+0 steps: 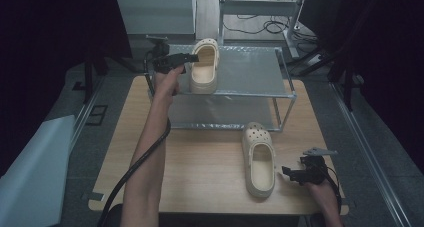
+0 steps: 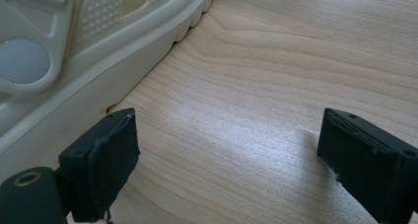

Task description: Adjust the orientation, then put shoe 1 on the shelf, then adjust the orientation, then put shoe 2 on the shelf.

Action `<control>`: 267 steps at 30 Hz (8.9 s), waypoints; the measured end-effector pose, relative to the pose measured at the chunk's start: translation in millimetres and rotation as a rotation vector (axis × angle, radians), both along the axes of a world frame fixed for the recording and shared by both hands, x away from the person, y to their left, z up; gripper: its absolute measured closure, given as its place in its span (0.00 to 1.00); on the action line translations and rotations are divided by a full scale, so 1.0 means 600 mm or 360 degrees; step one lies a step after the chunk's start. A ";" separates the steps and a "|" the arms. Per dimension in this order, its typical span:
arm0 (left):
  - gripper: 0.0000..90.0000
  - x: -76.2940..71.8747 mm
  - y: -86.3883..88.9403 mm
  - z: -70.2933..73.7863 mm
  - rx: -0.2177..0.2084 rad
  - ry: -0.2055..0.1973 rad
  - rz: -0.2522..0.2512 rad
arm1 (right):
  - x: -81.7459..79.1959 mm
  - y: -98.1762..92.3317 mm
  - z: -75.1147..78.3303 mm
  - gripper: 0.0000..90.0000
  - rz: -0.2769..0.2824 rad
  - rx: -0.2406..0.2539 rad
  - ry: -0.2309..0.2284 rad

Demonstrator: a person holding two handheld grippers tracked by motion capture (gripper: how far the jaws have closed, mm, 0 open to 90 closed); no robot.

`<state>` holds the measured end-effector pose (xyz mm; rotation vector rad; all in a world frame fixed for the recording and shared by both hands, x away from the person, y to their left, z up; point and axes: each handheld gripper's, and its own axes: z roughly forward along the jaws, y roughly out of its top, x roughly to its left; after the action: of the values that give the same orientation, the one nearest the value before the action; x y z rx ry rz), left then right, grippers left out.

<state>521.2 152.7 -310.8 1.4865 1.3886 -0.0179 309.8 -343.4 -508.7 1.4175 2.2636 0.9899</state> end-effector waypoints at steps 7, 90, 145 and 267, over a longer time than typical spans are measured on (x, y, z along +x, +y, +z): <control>0.16 -0.029 0.010 0.005 0.0027 -0.0026 -0.0043 | 0.000 0.000 0.000 0.09 0.0002 -0.0004 -0.0005; 0.00 -0.324 -0.023 -0.289 0.0716 -0.0283 -0.0388 | -0.003 0.008 0.000 0.09 0.0040 -0.0003 -0.0010; 0.00 -0.348 -0.029 -0.323 0.0906 -0.0297 -0.0362 | -0.027 0.020 0.053 0.12 0.0086 0.0152 -0.0065; 0.00 -0.340 -0.028 -0.334 0.0842 -0.0235 -0.0444 | 0.084 0.062 0.161 0.83 0.0046 0.0707 0.0480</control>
<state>317.4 135.9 -511.4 2.0670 1.1021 0.2988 360.1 -306.1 -412.1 1.8227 2.3710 1.4424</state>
